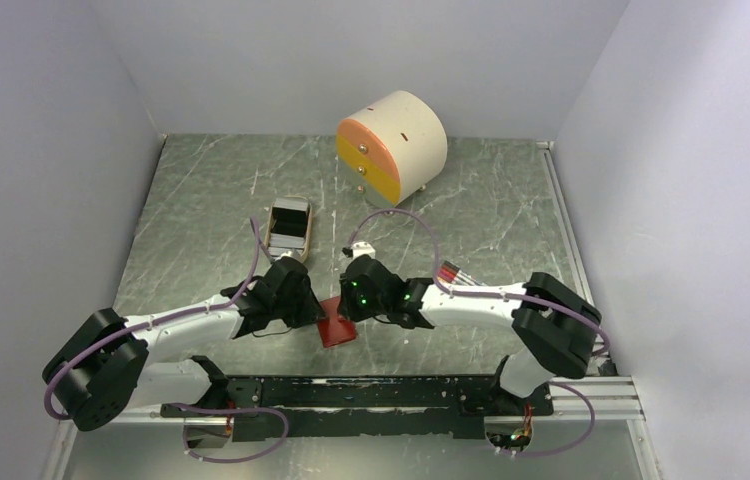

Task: Put the credit cards into the card holder
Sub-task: Close the card holder at the center of the board.

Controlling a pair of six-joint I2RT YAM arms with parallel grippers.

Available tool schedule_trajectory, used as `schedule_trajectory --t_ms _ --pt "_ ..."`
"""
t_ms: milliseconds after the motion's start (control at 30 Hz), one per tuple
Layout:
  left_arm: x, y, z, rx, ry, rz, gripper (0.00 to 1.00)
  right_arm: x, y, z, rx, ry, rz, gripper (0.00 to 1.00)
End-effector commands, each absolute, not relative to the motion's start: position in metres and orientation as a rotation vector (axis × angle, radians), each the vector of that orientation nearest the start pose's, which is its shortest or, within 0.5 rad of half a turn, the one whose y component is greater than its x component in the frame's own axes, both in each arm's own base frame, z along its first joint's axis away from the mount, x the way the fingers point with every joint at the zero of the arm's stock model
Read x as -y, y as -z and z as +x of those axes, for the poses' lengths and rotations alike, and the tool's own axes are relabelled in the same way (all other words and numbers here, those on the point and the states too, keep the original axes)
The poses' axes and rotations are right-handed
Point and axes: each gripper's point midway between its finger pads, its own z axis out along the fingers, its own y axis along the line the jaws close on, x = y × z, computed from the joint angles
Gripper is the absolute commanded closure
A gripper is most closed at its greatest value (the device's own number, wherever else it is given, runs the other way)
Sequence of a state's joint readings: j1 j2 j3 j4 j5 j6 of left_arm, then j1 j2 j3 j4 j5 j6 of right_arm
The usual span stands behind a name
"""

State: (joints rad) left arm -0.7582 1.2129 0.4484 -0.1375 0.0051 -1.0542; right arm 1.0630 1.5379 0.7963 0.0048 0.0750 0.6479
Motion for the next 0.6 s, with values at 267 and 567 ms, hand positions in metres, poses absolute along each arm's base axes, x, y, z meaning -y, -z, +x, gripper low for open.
schedule_trajectory --t_ms 267,567 --pt "0.220 -0.020 0.173 -2.659 0.709 -0.372 0.74 -0.352 -0.039 0.187 -2.444 -0.666 -0.496 0.85" --pt "0.220 -0.019 0.174 -2.662 0.703 -0.366 0.74 -0.357 -0.028 0.181 -2.470 -0.714 -0.498 0.87"
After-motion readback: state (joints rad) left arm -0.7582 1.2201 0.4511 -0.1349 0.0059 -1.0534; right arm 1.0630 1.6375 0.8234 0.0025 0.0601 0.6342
